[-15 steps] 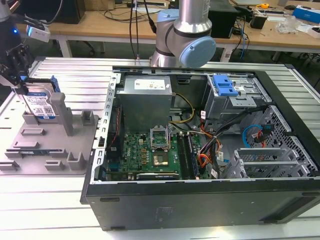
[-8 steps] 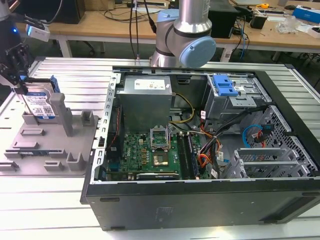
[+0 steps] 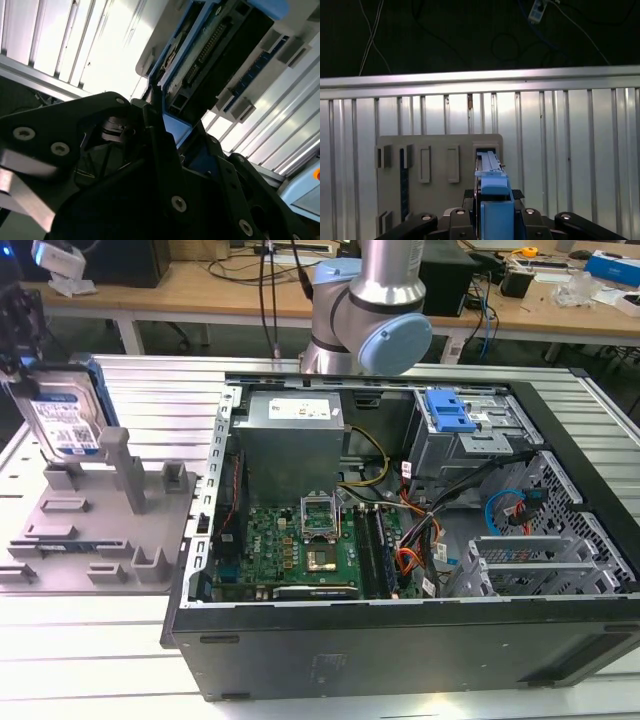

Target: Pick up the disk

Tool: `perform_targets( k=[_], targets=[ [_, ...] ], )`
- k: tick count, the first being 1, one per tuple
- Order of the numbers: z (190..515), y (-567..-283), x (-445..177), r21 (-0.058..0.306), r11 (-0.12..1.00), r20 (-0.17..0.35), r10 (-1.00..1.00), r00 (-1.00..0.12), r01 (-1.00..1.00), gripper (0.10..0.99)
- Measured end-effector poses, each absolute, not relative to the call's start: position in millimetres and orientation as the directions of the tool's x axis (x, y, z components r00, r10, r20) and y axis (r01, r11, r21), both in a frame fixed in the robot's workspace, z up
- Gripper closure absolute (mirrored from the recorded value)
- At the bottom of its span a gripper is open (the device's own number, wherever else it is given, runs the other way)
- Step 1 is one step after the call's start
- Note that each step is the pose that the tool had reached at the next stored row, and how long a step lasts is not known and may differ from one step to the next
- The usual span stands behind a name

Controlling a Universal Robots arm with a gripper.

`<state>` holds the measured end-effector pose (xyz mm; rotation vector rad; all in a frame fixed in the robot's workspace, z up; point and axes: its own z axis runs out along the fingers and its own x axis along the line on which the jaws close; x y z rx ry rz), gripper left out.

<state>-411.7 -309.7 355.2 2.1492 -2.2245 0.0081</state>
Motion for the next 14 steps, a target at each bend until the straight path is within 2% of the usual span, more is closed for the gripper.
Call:
perform_targets(
  k=[14],
  targets=[
    [439,-310,-412,0.03,0.034,0.038,-0.999,-0.033,-0.999,0.718]
  ],
)
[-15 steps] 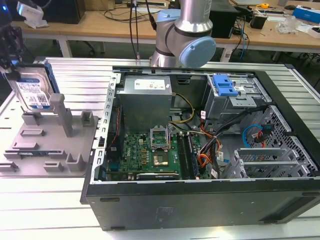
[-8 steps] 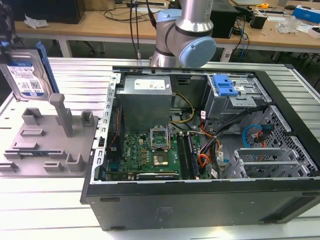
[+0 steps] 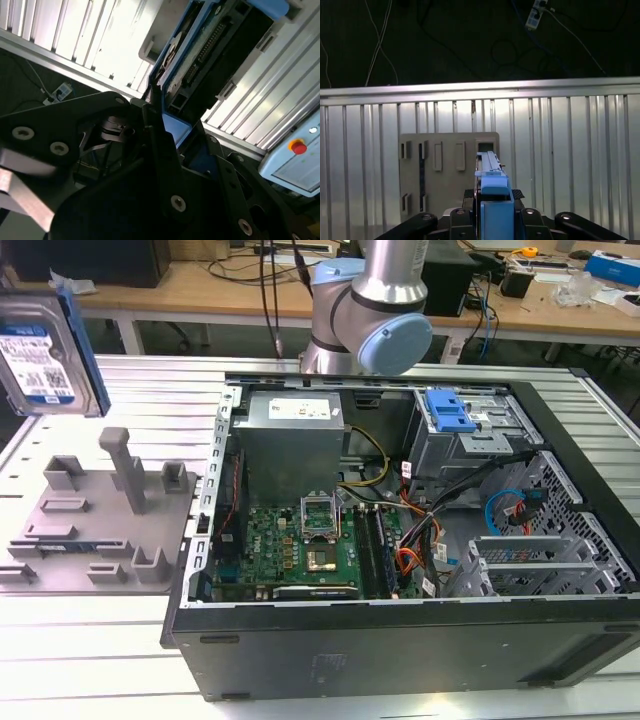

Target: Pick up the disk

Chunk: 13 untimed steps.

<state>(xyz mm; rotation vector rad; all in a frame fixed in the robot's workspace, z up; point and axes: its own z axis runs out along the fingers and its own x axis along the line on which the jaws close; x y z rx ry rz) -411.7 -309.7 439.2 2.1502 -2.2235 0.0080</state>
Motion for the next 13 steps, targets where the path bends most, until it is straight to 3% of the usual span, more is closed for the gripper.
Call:
perform_targets(
  k=[9,13],
  targets=[
    [493,-310,-412,0.03,0.033,0.038,-0.999,-0.031,-0.999,0.718],
    [493,-310,-412,0.03,0.032,0.038,-0.999,-0.031,-0.999,0.718]
  ],
)
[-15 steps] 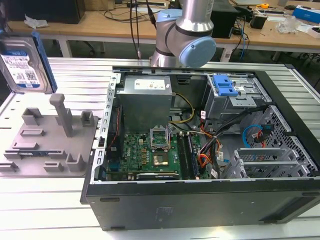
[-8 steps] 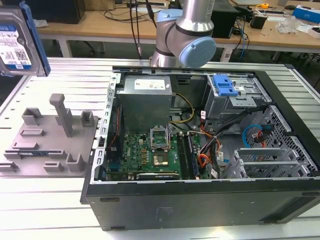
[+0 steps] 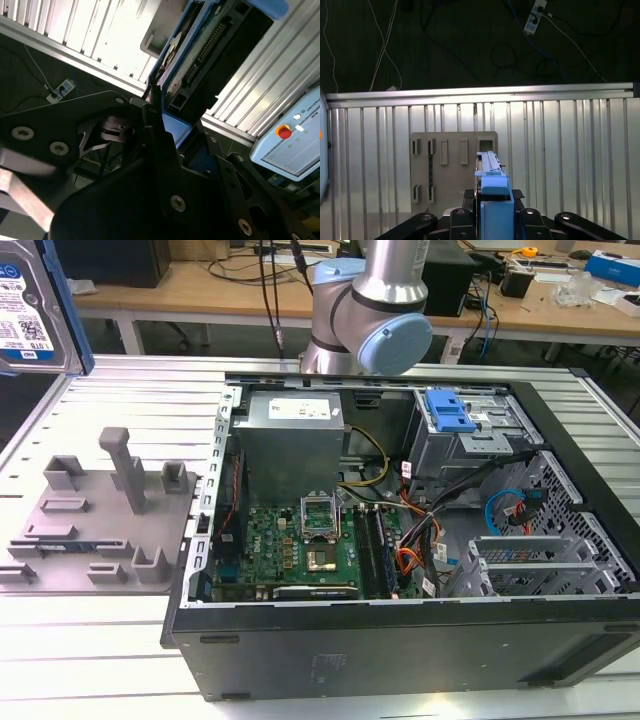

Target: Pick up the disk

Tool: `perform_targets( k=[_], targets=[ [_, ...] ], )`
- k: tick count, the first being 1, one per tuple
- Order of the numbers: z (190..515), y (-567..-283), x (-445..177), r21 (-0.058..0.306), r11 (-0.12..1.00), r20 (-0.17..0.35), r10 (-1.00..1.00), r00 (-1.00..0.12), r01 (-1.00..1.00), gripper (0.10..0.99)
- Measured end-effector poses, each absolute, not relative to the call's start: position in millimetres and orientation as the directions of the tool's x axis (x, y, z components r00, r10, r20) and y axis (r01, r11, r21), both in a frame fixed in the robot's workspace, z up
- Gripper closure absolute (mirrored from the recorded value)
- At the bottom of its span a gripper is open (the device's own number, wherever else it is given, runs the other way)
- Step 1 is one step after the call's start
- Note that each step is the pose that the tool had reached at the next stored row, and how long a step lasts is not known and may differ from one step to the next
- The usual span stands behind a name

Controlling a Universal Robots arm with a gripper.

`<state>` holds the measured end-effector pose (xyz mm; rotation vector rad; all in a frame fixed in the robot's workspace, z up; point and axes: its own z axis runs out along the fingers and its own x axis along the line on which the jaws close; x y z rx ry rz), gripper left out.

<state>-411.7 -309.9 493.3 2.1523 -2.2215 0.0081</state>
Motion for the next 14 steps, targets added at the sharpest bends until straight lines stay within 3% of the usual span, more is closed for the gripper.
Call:
perform_targets(
  k=[14],
  targets=[
    [493.3,-309.9,-411.7,0.03,0.031,0.038,-0.999,-0.03,-0.999,0.718]
  ],
)
